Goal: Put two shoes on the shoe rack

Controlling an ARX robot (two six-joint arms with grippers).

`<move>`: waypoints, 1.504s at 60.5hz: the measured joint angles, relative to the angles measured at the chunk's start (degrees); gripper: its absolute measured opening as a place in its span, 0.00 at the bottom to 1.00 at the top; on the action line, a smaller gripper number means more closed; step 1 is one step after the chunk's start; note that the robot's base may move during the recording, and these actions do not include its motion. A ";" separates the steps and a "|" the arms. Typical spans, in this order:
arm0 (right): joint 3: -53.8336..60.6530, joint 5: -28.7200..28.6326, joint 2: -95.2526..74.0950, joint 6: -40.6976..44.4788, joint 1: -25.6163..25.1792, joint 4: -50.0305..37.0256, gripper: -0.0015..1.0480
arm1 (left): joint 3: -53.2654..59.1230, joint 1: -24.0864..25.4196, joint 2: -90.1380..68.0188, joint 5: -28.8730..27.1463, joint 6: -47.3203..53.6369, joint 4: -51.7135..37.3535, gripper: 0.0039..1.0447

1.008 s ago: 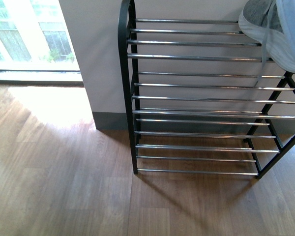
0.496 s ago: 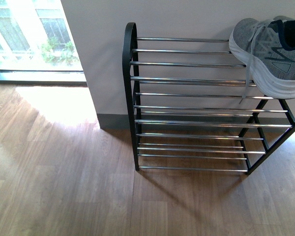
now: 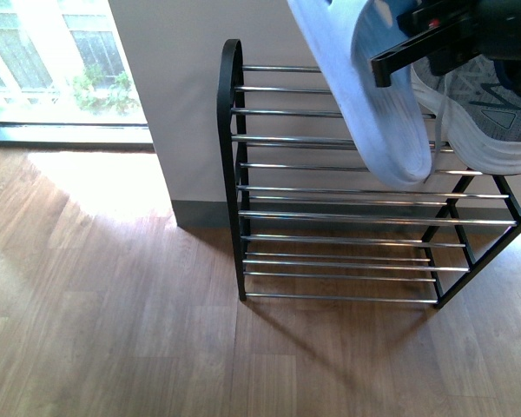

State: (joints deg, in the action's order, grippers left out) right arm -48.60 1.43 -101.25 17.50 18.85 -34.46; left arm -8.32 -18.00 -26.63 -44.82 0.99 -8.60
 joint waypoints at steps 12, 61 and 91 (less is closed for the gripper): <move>-16.33 5.29 -16.04 6.67 -1.44 6.56 0.02 | 0.00 0.00 0.00 -0.02 0.00 0.00 0.01; -42.64 18.18 -34.80 19.69 -7.04 19.23 0.07 | 0.00 0.00 0.00 -0.02 0.00 0.00 0.01; -29.42 12.20 -16.50 -0.61 -5.46 26.67 0.79 | 0.00 0.00 0.00 -0.02 0.00 0.00 0.01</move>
State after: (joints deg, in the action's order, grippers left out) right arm -78.02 13.63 -117.75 16.88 13.39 -7.79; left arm -8.32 -18.00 -26.63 -44.84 0.99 -8.60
